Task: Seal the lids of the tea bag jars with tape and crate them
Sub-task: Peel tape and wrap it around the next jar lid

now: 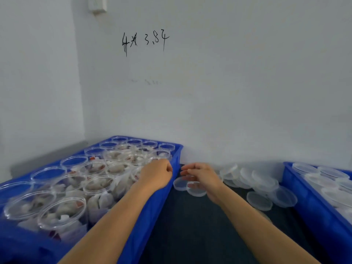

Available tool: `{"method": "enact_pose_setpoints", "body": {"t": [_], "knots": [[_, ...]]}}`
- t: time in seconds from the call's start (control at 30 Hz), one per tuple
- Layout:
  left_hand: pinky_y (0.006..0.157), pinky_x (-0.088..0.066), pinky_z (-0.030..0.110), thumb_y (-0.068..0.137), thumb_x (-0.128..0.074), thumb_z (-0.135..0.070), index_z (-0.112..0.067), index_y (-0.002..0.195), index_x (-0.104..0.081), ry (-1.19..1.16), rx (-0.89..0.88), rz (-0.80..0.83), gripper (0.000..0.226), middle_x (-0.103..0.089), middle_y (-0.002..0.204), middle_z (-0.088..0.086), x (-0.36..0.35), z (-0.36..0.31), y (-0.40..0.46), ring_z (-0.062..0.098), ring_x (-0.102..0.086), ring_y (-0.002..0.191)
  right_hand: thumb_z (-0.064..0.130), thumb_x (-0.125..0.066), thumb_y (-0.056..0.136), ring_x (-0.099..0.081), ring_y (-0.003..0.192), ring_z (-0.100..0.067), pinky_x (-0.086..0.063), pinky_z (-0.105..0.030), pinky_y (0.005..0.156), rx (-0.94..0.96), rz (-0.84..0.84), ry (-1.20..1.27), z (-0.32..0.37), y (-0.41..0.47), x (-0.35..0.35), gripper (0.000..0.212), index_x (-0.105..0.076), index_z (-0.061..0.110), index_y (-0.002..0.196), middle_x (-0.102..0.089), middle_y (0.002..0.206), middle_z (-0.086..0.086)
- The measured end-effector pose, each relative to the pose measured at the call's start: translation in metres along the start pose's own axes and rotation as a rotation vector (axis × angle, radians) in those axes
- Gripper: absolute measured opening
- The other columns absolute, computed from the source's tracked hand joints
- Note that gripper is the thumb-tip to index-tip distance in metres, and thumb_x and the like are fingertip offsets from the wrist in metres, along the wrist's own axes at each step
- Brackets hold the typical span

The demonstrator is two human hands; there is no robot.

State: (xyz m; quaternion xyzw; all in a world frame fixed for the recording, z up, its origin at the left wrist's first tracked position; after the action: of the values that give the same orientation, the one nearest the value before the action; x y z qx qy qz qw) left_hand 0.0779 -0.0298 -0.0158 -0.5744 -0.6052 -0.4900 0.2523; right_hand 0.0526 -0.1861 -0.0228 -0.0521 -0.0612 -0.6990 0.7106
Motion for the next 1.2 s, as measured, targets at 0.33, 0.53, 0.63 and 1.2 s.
{"method": "enact_pose_setpoints", "body": {"t": [0.33, 0.53, 0.63, 1.2], "knots": [[0.116, -0.020, 0.050, 0.082, -0.066, -0.027, -0.011, 0.153, 0.004, 0.067, 0.233, 0.161, 0.101, -0.029, 0.153, 0.019, 0.001, 0.091, 0.003, 0.038, -0.029, 0.140, 0.006, -0.049, 0.093, -0.055, 0.093, -0.011, -0.048, -0.023, 0.078, 0.179, 0.056, -0.337, -0.002, 0.039, -0.092, 0.032, -0.051, 0.014, 0.124, -0.055, 0.115, -0.003], [0.112, -0.031, 0.051, 0.074, -0.076, -0.053, -0.012, 0.150, -0.002, -0.012, 0.197, 0.072, 0.113, -0.051, 0.139, 0.011, -0.010, 0.107, 0.014, 0.032, -0.049, 0.128, 0.015, -0.051, 0.087, -0.046, 0.121, -0.032, -0.042, -0.050, 0.102, 0.154, 0.061, -0.496, -0.012, 0.046, -0.119, 0.056, -0.032, 0.016, 0.140, -0.046, 0.135, -0.014], [0.113, -0.028, 0.054, 0.078, -0.072, -0.045, -0.010, 0.149, -0.001, 0.047, 0.168, 0.039, 0.107, -0.059, 0.130, 0.009, -0.015, 0.112, 0.017, 0.032, -0.053, 0.122, 0.016, -0.055, 0.083, -0.031, 0.133, -0.034, -0.027, -0.054, 0.112, 0.141, 0.073, -0.594, -0.021, 0.049, -0.127, 0.071, -0.022, 0.015, 0.146, -0.034, 0.146, -0.013], [0.093, -0.041, 0.034, 0.061, -0.088, -0.032, -0.014, 0.145, -0.028, -0.243, -0.112, -0.515, 0.105, -0.051, 0.136, 0.007, 0.037, 0.014, -0.002, 0.027, -0.053, 0.119, -0.006, -0.062, 0.084, -0.052, 0.120, -0.006, -0.047, -0.029, 0.100, 0.620, -0.174, 0.021, 0.031, 0.004, -0.059, 0.062, -0.041, 0.025, 0.134, -0.050, 0.131, 0.002]]}}
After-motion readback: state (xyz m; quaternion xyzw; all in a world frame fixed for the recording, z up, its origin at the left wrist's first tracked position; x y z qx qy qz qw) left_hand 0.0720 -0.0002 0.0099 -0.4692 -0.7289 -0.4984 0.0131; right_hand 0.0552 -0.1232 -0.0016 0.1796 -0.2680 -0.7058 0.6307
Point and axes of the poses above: each hand's wrist, its own y-axis towards the middle knuckle, its own x-axis out of the back of the hand, z = x × y, the point moved 2 cm from there along y, towards the middle knuckle
